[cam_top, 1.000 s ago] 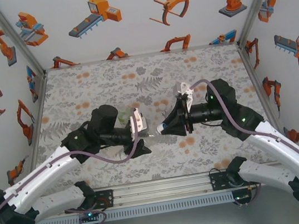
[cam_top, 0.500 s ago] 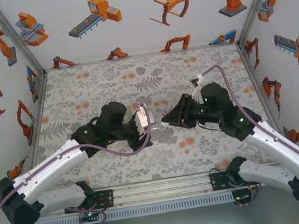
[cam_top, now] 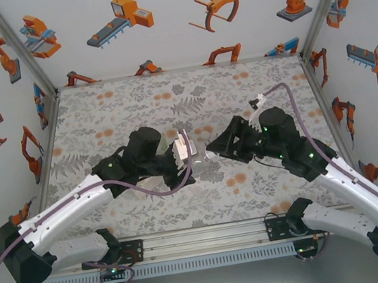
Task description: Screw on the bottle caps
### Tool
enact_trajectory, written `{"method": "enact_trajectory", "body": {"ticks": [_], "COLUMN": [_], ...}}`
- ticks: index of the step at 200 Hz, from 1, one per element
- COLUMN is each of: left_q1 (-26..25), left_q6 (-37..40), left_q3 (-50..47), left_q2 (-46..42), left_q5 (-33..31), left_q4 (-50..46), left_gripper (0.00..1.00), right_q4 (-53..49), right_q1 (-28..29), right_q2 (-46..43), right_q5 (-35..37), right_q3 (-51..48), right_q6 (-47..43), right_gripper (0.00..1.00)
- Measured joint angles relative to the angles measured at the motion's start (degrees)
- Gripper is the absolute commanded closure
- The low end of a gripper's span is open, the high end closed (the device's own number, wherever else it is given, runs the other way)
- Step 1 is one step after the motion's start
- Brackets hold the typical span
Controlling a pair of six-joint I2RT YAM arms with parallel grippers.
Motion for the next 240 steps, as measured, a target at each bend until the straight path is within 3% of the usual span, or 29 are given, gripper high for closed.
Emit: {"method": "enact_trajectory", "body": {"ticks": [53,128,190,240], "left_q1": [0.0,0.0,0.0,0.0], "left_q6": [0.44,0.59,0.57,0.59], "left_q3": [0.0,0.85,0.87,1.05], "left_q2": [-2.93,-5.29,-5.38,-5.38], "left_q5": [5.46,14.8,15.96,15.96], "left_q4": [-0.85,-3.19,-4.0,-4.48], "left_gripper": [1.0,1.0,1.0,1.0], "right_q4": [7.85,7.54,5.97,6.58], "right_q1": [0.02,0.02,0.02,0.02], "right_q2": [-8.81,-3.37,0.22,0.37], "right_q5": [-6.43,-35.6,-40.72,-41.35], "right_q3": [-0.09,4.5,5.14,5.01], "right_q6": [-26.47,-61.57,-71.41,-72.28], "right_gripper": [0.38,0.39,0.54,0.57]}}
